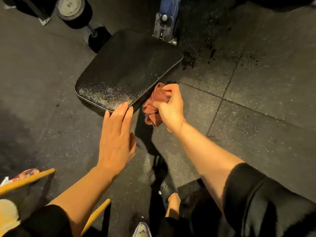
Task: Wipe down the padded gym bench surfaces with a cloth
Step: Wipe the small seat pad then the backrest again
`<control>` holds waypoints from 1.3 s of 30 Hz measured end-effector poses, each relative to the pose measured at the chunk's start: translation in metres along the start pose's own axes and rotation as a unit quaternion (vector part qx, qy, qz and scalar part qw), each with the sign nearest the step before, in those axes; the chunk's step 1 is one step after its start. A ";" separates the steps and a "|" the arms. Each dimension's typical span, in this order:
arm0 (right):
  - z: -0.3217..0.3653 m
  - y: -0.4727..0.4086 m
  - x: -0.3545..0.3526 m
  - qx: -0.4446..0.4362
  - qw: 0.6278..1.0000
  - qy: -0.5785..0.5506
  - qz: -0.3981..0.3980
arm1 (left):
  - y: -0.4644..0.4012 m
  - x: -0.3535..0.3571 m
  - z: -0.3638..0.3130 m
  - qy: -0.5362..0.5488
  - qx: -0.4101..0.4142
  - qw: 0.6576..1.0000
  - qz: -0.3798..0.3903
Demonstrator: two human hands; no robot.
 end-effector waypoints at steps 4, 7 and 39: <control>0.009 -0.022 -0.004 -0.039 0.997 0.005 -0.071 | 0.008 -0.003 0.017 0.006 -0.032 0.999 -0.008; 0.025 0.006 0.027 -0.110 0.988 0.082 -0.068 | 0.017 -0.006 0.035 0.022 -0.060 0.998 -0.015; 0.003 0.081 0.070 -0.142 0.983 0.068 -0.095 | 0.044 0.005 0.050 0.071 -0.037 0.996 0.031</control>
Point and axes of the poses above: each hand's wrist, its own y-axis away from the middle knuckle, its own x-axis out of the palm, z = x × y, the point moved 9 cm from there along -y, towards the middle knuckle, and after that the axes turned 3 degrees about z, right-handed, at the moved point
